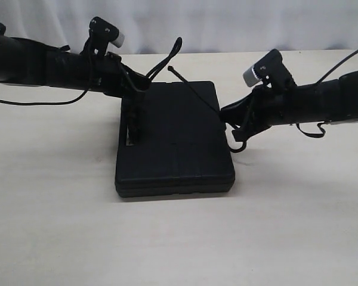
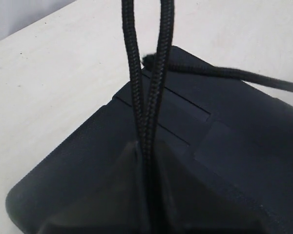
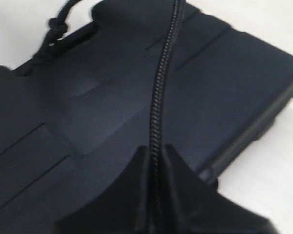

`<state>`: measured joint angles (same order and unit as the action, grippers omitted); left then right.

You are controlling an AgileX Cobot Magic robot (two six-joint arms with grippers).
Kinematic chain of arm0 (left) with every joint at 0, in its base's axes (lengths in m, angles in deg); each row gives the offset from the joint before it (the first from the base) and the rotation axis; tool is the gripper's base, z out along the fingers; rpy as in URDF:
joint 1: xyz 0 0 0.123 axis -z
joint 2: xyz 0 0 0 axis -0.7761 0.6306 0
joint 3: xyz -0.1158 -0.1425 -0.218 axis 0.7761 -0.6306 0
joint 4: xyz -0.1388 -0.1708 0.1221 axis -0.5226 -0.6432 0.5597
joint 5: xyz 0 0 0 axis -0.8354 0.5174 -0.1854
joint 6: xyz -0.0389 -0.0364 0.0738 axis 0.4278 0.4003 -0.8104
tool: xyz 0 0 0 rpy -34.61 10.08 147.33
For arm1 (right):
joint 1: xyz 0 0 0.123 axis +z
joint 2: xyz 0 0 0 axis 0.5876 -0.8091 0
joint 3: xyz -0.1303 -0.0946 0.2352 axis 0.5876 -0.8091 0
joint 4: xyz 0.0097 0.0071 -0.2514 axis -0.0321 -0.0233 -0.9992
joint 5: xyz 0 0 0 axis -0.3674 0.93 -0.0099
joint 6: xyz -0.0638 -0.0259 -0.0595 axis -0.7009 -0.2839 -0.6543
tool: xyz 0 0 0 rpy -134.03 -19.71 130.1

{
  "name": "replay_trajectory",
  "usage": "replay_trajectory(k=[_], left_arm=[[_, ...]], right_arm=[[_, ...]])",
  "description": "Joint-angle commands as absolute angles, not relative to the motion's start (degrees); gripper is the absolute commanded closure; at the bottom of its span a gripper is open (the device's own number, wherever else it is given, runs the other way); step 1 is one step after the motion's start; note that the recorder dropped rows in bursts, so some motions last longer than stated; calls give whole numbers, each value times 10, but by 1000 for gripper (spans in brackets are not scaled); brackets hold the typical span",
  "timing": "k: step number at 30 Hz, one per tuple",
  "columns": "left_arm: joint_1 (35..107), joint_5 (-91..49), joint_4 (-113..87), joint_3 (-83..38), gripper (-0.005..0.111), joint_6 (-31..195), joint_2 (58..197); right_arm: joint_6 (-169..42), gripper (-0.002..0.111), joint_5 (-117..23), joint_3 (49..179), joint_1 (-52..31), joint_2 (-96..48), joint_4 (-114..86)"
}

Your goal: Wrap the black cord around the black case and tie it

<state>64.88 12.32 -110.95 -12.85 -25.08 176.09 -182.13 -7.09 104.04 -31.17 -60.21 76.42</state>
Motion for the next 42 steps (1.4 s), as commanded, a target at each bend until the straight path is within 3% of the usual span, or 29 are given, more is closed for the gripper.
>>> replay_trajectory(k=[1,10,17,27,33,35,40,42], left_arm=[[649,112,-1129,-125,107,-259,1761],[649,120,-1129,-125,107,-262,1761],[649,209,-1121,-125,107,-265,1761],[702,206,-972,-125,107,-339,1761],[716,132,-935,-125,107,-339,1761],[716,131,-935,-125,101,-339,1761],[716,135,-931,-125,47,-339,1758],[716,140,-934,-125,40,-334,1755]], right_arm=[[-1839,104,-32,1033,-312,-597,746],[-1839,104,-9,1033,-312,-597,766],[-1839,104,-31,1035,-312,-597,801],[-1839,104,10,1040,-312,-612,855],[-1839,104,9,1049,-312,-623,855],[-1839,104,9,1053,-312,-623,855],[-1839,104,9,1053,-312,-623,855],[-1839,104,9,1053,-312,-623,855]])
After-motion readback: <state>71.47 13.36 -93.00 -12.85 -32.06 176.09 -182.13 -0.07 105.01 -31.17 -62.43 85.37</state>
